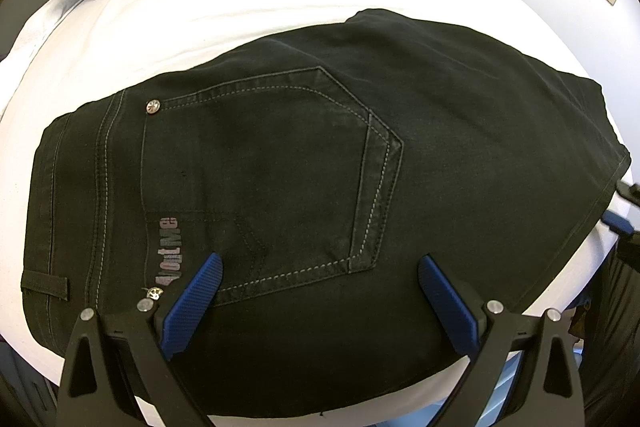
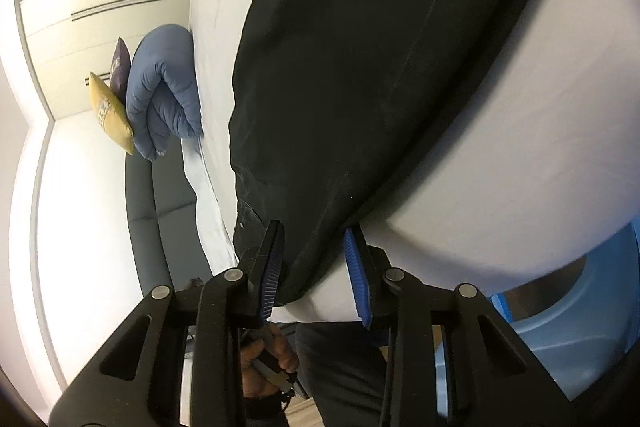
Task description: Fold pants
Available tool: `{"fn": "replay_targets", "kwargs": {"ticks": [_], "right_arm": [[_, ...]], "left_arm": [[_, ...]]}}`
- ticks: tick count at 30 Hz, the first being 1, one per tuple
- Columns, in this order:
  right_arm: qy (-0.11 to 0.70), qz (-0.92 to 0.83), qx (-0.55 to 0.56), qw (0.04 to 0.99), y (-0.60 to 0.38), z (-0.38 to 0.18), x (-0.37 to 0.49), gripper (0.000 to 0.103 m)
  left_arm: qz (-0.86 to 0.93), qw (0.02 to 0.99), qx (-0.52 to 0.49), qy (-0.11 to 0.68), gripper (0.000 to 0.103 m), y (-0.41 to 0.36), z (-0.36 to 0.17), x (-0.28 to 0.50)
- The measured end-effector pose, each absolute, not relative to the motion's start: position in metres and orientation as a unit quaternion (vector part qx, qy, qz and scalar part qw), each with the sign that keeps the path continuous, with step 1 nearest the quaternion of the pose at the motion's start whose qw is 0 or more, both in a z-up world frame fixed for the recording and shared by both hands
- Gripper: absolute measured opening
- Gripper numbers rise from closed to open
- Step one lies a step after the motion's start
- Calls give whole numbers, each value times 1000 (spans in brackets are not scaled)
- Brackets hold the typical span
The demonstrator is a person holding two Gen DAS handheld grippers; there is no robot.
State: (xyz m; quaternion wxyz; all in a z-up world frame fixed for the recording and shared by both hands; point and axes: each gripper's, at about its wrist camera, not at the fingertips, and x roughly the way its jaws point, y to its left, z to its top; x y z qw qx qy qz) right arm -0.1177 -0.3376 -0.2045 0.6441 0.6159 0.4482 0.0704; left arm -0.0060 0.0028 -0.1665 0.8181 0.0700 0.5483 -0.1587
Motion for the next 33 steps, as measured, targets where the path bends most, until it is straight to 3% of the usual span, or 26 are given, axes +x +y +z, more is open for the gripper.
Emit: {"fn": "replay_targets", "kwargs": {"ticks": [17, 33], "right_arm": [[466, 76, 627, 619, -347, -193, -118, 30], [487, 68, 636, 595, -327, -222, -120, 30]], "left_arm": [[-155, 817, 69, 551, 100, -3, -166, -3], [-159, 817, 69, 550, 100, 3, -166, -4]]}}
